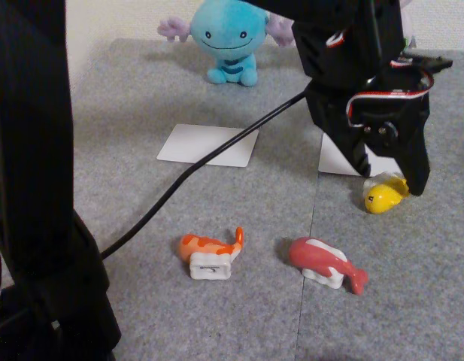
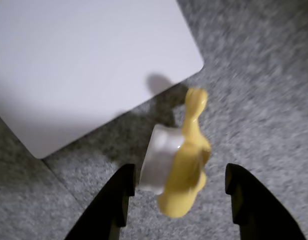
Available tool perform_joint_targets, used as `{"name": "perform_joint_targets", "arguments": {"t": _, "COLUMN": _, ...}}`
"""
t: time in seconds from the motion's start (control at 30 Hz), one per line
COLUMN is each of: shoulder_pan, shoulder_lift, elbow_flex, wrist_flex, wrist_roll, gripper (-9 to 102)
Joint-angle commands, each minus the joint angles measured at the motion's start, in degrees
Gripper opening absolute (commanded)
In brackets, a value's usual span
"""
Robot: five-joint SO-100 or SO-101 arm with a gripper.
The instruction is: Wooper wants to eat egg sudhi, and Goomy wants to eat shrimp sushi
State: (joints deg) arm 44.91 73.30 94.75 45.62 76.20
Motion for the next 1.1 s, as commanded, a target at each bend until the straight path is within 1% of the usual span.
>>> {"name": "perform_joint_targets", "arguments": {"t": 0.0, "shoulder_pan": 0.2, "shoulder_lift": 0.4, "elbow_flex": -1.8, "wrist_flex": 1.0, "wrist_roll": -0.2, "gripper": 22}}
{"name": "perform_joint_targets", "arguments": {"t": 0.43, "shoulder_pan": 0.4, "shoulder_lift": -1.5, "elbow_flex": -1.5, "wrist_flex": 2.5, "wrist_roll": 1.0, "gripper": 21}}
{"name": "perform_joint_targets", "arguments": {"t": 0.5, "shoulder_pan": 0.4, "shoulder_lift": -2.0, "elbow_flex": -2.1, "wrist_flex": 3.4, "wrist_roll": 2.6, "gripper": 21}}
{"name": "perform_joint_targets", "arguments": {"t": 1.07, "shoulder_pan": 1.2, "shoulder_lift": -1.7, "elbow_flex": -2.3, "wrist_flex": 1.2, "wrist_roll": 3.9, "gripper": 21}}
